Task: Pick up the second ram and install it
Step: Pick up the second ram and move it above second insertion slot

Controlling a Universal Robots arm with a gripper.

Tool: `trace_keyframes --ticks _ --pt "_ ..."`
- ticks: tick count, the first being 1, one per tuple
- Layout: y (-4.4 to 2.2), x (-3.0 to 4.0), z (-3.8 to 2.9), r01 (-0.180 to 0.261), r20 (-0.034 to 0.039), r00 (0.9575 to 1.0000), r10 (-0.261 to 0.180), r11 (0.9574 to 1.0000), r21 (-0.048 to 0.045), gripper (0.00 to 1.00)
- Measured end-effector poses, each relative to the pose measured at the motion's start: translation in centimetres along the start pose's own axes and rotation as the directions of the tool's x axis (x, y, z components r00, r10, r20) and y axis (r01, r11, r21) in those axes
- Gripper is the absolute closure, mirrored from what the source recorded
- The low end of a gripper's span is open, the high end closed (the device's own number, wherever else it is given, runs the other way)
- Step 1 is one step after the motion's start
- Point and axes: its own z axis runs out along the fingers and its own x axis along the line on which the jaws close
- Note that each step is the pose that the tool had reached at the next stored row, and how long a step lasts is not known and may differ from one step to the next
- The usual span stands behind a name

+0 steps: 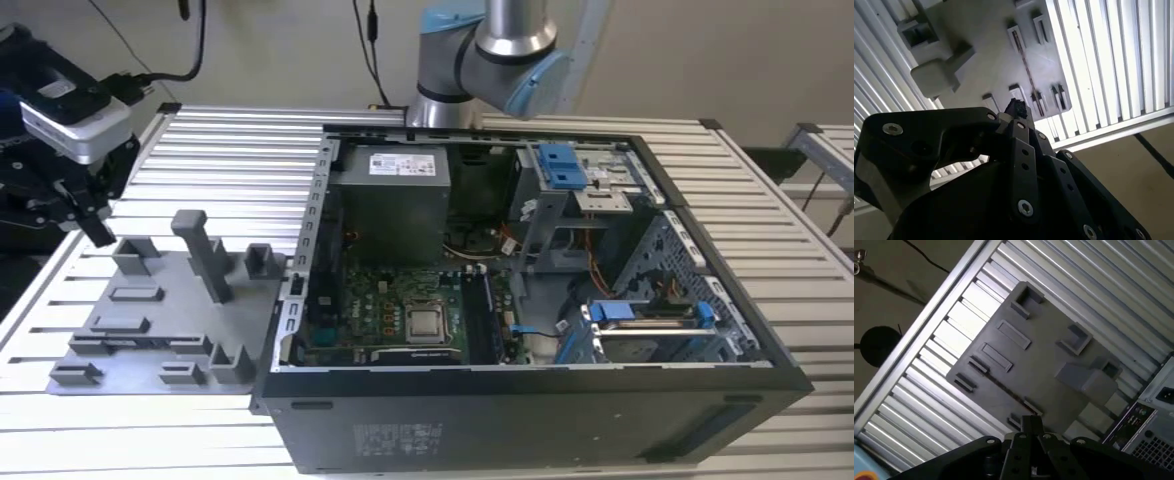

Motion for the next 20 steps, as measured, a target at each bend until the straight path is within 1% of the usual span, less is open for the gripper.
trace_keyframes --ticks 4,7,11,15,20 --pt "0.03 -0.02 0.01 0.039 0.0044 0.9992 -0.039 0.9993 0.0019 0.89" --pt "0.04 -0.03 -0.01 0.074 0.0062 0.9972 -0.074 0.9972 0.0024 0.89" --pt "0.05 -0.01 0.01 0.111 0.0083 0.9938 -0.111 0.9939 0.0030 0.89" --pt "0.06 0.01 0.01 0.145 0.0093 0.9893 -0.145 0.9894 0.0024 0.89" --pt "0.09 0.01 0.01 0.196 0.0117 0.9806 -0.196 0.9806 0.0031 0.89"
